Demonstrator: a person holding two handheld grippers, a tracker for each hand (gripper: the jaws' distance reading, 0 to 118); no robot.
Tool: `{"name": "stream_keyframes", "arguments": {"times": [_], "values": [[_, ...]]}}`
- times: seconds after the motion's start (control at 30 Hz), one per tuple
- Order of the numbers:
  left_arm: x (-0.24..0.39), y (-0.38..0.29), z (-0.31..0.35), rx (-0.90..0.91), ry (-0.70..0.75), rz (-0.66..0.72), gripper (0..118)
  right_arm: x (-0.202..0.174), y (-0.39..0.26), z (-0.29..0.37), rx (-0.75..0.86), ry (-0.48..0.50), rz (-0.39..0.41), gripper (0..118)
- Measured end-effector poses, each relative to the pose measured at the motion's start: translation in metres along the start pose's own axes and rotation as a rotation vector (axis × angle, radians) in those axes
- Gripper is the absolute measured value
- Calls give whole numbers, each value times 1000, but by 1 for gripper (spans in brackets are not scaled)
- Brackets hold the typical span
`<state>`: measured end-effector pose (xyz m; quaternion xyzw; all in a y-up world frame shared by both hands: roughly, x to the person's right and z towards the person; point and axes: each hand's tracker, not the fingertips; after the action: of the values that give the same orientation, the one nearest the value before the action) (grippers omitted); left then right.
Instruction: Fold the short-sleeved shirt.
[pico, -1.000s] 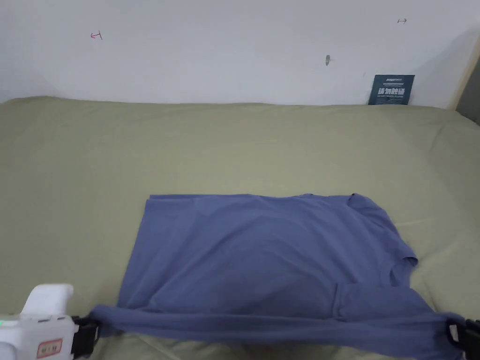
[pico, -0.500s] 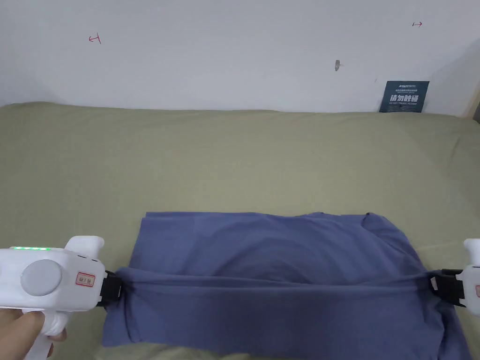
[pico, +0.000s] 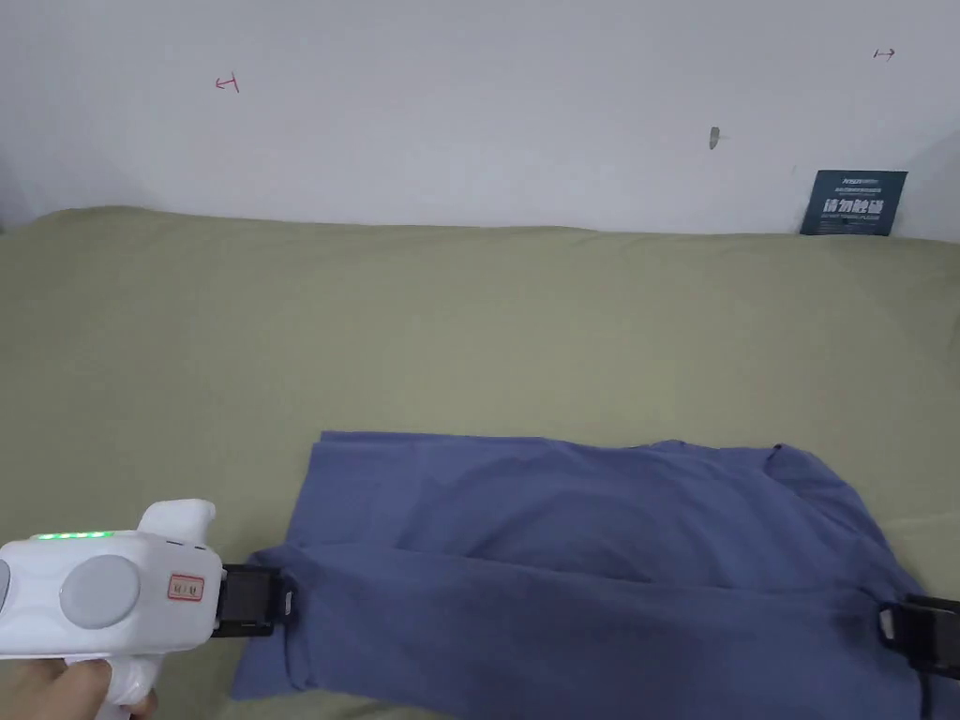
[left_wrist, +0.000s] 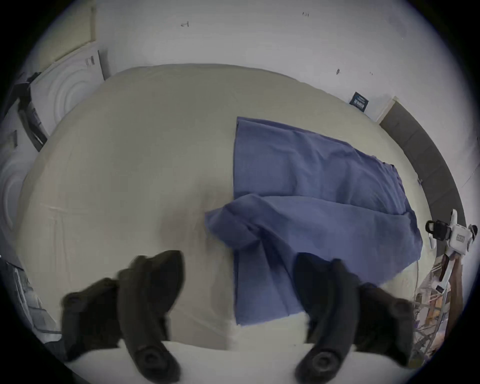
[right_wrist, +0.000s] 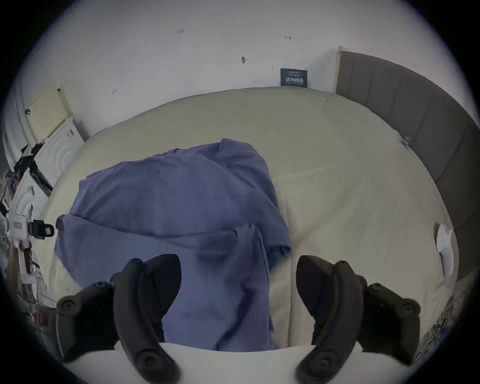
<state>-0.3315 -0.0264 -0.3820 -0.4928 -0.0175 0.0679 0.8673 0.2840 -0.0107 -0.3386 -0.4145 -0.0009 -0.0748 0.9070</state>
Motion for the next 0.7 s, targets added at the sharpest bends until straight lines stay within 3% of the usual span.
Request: {"name": "stream_keyframes", "arguments": {"times": [0.03,0.07,0.13,0.3,0.37,0.4,0.5,0.53,0.63,0.7], "values": [[0,-6,6,1,-2,4,16,2,-9,8,14,9,-5,25],[0,-12,9,0,-5,10,0,2,-14,15,24,9,-4,2],[4,-26,9,2,-3,2,0,0,-26,23,42,-36,26,2],[7,-37,11,-8,-46,37,3,5,-47,29,9,-15,24,2],[9,-34,0,-35,-42,30,95,8,-51,31,0,-4,14,2],[10,-37,-5,-54,-37,28,114,9,-52,31,-1,0,9,2],[16,-33,-20,-60,-40,17,111,10,-57,27,-4,3,-4,2],[18,-35,-23,-66,-35,23,103,11,-58,25,-9,6,-5,2],[23,-36,-31,-64,17,15,39,16,-62,16,-27,8,-5,2],[21,-37,-26,-58,-11,16,25,18,-63,15,-36,21,-15,4]]}}
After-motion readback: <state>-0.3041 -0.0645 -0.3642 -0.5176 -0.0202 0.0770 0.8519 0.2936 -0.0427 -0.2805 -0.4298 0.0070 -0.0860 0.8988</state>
